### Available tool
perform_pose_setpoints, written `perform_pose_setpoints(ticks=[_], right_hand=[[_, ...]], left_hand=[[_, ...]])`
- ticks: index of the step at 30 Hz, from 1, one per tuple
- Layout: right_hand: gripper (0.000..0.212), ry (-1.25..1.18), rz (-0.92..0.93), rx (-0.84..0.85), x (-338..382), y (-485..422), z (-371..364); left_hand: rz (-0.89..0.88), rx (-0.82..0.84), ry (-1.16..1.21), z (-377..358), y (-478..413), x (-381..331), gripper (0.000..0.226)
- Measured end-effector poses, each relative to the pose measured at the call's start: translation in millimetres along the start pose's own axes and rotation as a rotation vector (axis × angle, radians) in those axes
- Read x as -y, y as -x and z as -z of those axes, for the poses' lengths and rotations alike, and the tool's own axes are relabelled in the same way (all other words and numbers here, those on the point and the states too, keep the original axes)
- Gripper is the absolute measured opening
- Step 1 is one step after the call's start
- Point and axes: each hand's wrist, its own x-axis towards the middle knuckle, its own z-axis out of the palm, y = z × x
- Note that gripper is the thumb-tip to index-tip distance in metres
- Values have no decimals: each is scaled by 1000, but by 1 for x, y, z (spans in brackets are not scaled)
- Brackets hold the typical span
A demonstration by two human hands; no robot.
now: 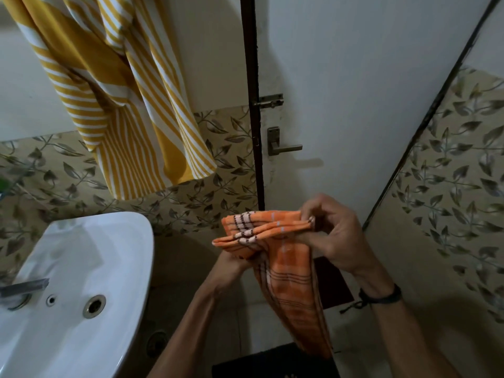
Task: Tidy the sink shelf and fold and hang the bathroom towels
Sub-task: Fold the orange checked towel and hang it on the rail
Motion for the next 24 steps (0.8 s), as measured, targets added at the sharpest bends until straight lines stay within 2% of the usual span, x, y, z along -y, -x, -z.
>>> perform_pose_setpoints(ticks=[2,4,5,7,8,9,12,13,14,16,18,19,21,24], right_hand=[[56,-204,-59,-60,-3,-1,11],[91,-259,-236,33,-15,10,18],[97,-222,-331,109,-25,22,16],[80,-124,-472,171,-44,47,10],[68,-105,-496,127,-51,56,6],[58,-106,-488,42,-58,63,3],[34,-211,-454,-190,-65,66,-10],[35,-278,-466,-243,-64,63,-13],[44,-345,-479,-281,-63,59,-14],[65,-409,-512,-324,-64,52,-12],[74,-363,-604,-255,-69,51,-12],[70,-342,-667,-204,-75,55,-15],[49,-389,-765,-193,-81,67,-20],[36,-577,-747,-254,-78,60,-24]], left_hand=[[-50,-80,5,-7,-4,-7,42],[-72,-82,76,-11,-9,-12,38],[-78,-94,96,-13,-10,-14,35],[-72,-122,123,-13,-12,-20,25],[-51,-121,154,-10,-13,-21,14],[-15,-81,189,-6,-12,-19,16],[146,159,134,10,-3,-2,59],[184,224,71,12,2,6,61],[207,258,33,13,7,12,52],[208,213,57,10,12,21,29],[192,113,101,7,14,22,26],[184,71,108,5,14,18,26],[184,30,118,3,13,13,22],[212,39,109,14,15,8,21]])
